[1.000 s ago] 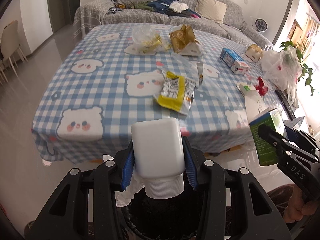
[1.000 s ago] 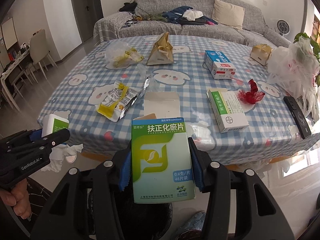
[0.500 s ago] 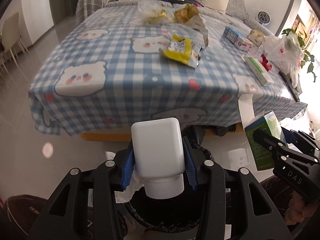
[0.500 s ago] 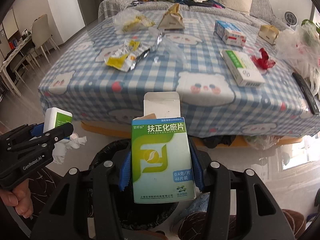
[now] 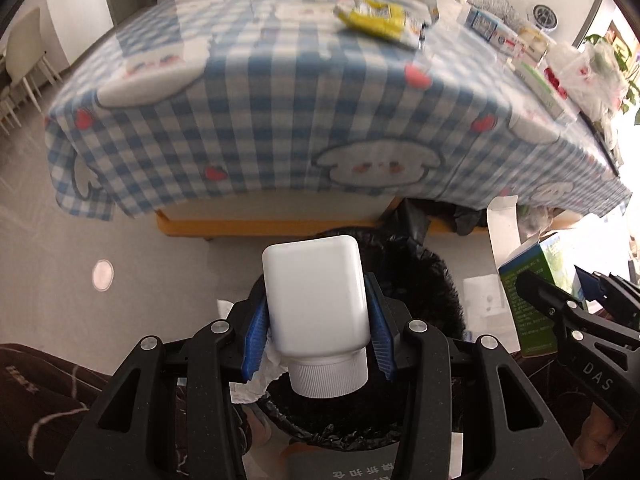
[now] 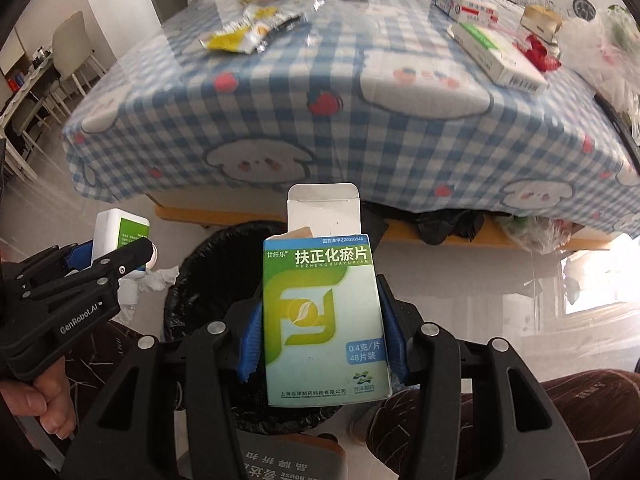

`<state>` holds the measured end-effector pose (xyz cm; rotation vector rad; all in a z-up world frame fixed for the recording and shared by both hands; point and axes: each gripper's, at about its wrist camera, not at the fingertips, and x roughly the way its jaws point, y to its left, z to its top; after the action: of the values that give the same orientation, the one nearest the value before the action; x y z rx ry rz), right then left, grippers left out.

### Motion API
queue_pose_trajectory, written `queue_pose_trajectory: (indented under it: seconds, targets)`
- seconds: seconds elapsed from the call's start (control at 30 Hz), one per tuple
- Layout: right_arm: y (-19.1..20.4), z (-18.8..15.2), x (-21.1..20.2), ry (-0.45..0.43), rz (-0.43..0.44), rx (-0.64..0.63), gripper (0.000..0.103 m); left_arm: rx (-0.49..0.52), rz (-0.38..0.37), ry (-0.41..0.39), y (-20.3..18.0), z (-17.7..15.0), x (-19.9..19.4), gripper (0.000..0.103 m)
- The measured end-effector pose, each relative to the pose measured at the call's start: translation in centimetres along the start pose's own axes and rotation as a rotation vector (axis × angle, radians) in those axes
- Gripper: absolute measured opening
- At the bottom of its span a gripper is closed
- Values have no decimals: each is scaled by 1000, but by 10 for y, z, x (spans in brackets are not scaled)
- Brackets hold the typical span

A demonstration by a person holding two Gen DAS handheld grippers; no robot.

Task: Collect trash
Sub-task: 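Carry the bottle and medicine box over the black trash bin with both tools, then open the left tool to drop the white bottle into the bin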

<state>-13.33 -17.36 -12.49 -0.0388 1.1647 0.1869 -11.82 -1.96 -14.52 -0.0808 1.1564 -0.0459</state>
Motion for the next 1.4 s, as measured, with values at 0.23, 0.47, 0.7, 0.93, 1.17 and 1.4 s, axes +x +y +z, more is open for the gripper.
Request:
queue_pose_trajectory:
  seconds: [0.23, 0.47, 0.7, 0.93, 1.17, 1.4]
  targets:
    - [-12, 1, 23, 53, -35, 35, 47, 10, 26, 54, -7, -10, 32, 43]
    - [-29, 6, 27, 52, -47, 81, 47, 34, 43, 111, -22, -20, 65, 43]
    - [-35, 6, 24, 45, -58, 107, 47, 105, 37, 142, -52, -30, 95, 43]
    - [-45, 4, 23, 37, -70, 142, 47, 138, -5, 156, -72, -37, 110, 42]
    - [-50, 5, 23, 32, -81, 161, 47, 100, 11, 95, -65, -27, 93, 61]
    - [-49, 2, 31, 52, -89, 170, 47, 43, 23, 63, -33, -11, 65, 88]
